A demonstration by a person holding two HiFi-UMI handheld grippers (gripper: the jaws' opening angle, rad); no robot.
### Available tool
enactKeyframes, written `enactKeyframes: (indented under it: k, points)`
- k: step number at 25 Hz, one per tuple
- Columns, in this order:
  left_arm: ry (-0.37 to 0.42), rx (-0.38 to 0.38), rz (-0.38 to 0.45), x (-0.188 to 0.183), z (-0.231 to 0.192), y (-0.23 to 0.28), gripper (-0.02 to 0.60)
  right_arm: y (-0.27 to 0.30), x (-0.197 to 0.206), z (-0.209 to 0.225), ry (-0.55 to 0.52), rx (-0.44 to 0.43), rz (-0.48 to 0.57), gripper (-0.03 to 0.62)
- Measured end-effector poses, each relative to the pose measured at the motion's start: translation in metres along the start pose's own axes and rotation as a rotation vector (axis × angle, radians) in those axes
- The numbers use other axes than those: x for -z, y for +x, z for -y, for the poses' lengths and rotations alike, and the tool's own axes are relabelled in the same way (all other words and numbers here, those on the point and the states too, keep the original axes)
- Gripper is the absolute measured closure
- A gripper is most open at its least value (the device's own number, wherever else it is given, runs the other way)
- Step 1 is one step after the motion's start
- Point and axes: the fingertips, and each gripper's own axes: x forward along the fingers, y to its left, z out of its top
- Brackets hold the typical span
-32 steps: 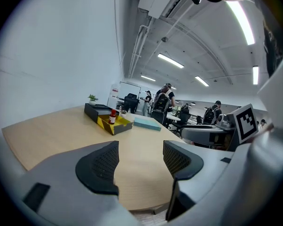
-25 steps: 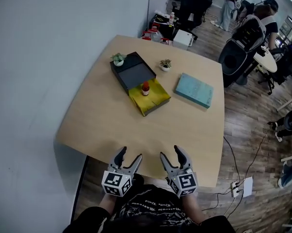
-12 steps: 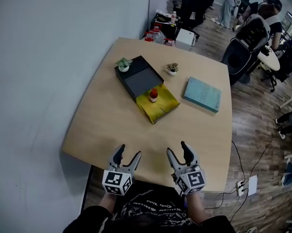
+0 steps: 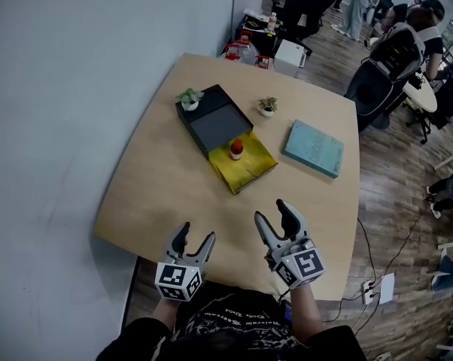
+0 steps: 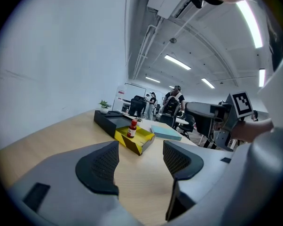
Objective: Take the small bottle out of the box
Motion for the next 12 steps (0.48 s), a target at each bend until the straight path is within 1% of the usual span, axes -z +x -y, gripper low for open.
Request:
enactKeyframes:
  k: [5, 8, 12]
  points:
    - [-0.006, -0.019, -0.007, 0.001, -0.004, 0.004, 0.281, 0.027, -0.022, 0.009, -0.075, -0.006, 0.002, 0.342]
    - [-0.006, -0.027, -0.009, 0.003, -0.006, 0.005, 0.281, 0.046, -0.027, 0.015, -0.122, -0.005, -0.053, 0.342]
    - [-0.010, -0.049, -0.007, 0.004, -0.016, 0.006, 0.281, 0.077, -0.033, 0.021, -0.163, -0.024, -0.062, 0.342]
